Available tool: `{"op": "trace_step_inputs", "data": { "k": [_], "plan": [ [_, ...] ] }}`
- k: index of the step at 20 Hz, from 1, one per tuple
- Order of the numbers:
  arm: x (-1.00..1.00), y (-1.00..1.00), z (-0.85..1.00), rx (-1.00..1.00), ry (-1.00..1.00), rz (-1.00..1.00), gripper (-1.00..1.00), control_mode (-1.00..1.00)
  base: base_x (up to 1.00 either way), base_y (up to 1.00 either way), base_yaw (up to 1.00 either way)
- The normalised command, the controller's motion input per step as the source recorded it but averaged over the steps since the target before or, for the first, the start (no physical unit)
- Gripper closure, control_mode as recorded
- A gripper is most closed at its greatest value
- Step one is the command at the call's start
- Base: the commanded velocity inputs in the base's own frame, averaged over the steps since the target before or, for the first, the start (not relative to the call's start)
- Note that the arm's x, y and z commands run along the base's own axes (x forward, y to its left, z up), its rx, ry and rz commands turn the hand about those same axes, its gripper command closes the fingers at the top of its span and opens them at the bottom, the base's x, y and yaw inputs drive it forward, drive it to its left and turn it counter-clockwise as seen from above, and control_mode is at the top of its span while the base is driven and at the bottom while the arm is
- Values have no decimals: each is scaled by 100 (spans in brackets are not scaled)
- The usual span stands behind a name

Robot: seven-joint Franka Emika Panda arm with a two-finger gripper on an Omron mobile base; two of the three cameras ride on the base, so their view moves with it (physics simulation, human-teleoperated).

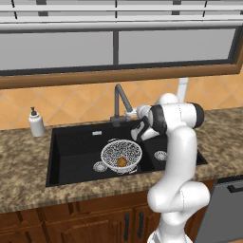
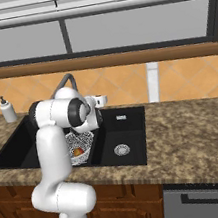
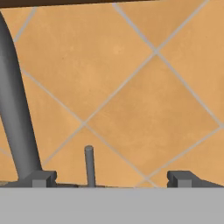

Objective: Put the colander in the sink, put the apple in the colander, and turn on the sink faucet and pour water over the colander.

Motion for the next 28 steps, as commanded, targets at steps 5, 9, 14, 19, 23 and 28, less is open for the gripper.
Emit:
{"op": "trace_step_inputs", "data": {
  "k": [5,9,14,19,23,28],
  "plan": [
    [18,0,-10,0,0,0,-100,-100,0,0,0],
    [19,0,-9,0,0,0,-100,-100,0,0,0],
    [15,0,-9,0,0,0,-100,-100,0,0,0],
    [14,0,-9,0,0,0,-100,-100,0,0,0],
    [16,1,-9,0,0,0,-100,-100,0,0,0],
    [11,1,-3,0,0,0,-100,-100,0,0,0]
  ]
}}
